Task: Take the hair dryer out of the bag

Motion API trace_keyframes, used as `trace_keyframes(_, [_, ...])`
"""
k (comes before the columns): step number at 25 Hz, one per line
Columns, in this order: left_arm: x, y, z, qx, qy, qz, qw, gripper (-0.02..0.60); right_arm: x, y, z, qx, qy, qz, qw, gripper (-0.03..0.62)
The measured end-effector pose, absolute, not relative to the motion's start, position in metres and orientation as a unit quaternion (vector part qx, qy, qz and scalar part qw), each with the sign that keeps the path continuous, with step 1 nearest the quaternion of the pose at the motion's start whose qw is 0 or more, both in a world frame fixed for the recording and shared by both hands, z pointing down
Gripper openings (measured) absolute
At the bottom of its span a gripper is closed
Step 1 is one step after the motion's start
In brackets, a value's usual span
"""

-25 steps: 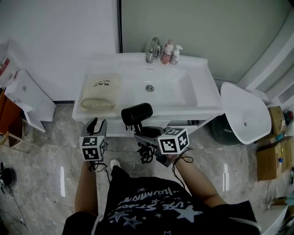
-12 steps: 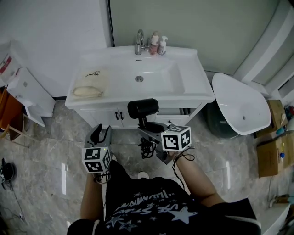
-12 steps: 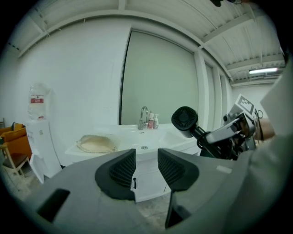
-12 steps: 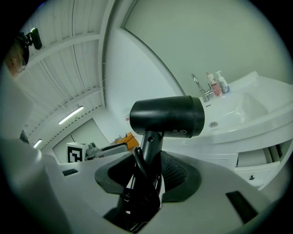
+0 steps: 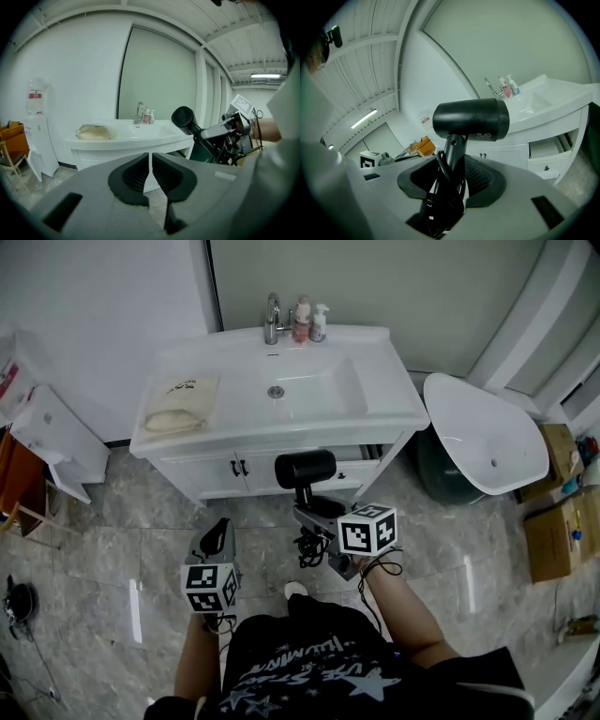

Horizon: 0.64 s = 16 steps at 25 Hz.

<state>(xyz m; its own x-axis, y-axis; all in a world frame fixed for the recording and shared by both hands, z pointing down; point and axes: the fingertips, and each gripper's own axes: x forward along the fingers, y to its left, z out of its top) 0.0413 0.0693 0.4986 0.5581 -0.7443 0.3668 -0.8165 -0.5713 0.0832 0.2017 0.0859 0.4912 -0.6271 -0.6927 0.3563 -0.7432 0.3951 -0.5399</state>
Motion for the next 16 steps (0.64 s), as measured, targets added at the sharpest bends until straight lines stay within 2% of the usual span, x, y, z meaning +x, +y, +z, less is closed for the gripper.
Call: trace_keyframes(16, [-0.049, 0.199, 0.508, 0.897, -0.389, 0.152, 0.144, 0.028, 0.118, 0.23, 0.489, 0.483, -0.796, 0.364, 0.017, 0.175])
